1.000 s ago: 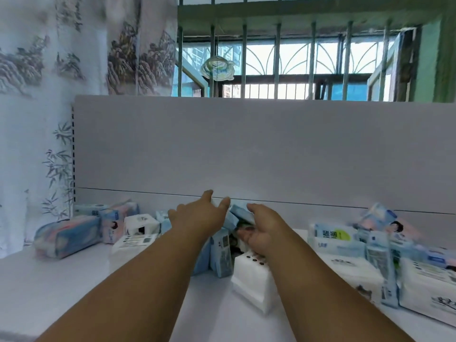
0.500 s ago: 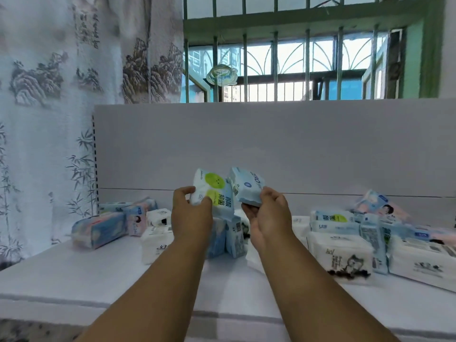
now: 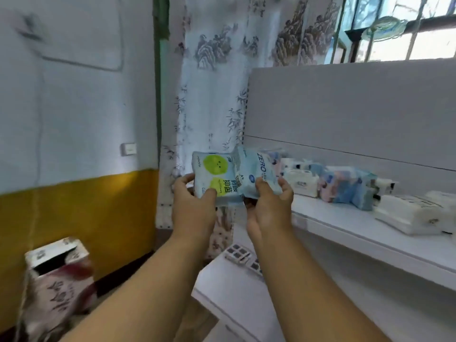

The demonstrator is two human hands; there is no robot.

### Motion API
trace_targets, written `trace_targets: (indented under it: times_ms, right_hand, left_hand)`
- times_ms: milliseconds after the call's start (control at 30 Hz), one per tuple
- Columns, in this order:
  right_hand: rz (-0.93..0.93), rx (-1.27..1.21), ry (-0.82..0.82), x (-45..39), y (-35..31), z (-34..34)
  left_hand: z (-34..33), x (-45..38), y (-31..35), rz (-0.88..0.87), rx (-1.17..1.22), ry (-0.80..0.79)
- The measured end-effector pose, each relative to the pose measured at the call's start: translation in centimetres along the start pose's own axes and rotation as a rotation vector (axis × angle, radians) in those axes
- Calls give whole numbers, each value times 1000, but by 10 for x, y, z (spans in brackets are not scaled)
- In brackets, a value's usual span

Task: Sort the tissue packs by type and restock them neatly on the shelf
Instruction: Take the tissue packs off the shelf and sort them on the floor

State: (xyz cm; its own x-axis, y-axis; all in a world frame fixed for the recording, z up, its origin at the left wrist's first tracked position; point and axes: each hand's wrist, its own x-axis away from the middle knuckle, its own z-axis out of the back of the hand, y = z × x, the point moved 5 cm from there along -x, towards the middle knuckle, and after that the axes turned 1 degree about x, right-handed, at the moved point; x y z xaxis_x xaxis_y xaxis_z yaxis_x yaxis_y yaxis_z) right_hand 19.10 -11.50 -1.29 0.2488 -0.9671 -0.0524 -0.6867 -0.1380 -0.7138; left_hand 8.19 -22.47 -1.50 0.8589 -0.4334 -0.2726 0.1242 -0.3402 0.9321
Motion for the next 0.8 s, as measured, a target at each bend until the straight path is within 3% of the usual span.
trace_targets:
  times_ms: [100, 200, 400, 567, 800]
  right_hand:
    - [-222, -43, -164, 45, 54, -18]
    - [-400, 66, -276, 93, 106, -19]
    - [-614, 585, -504, 180, 211, 8]
    - [-637, 739, -746, 225, 299, -18]
    - [-791, 840, -869, 254, 451, -59]
  left_hand:
    - [81, 19, 2, -32, -50, 187]
    - [152, 54, -10, -22, -111, 329]
    - [278, 125, -70, 185, -144, 476]
    - [370, 129, -114, 295, -138, 551]
    - [492, 70, -181, 457, -199, 497]
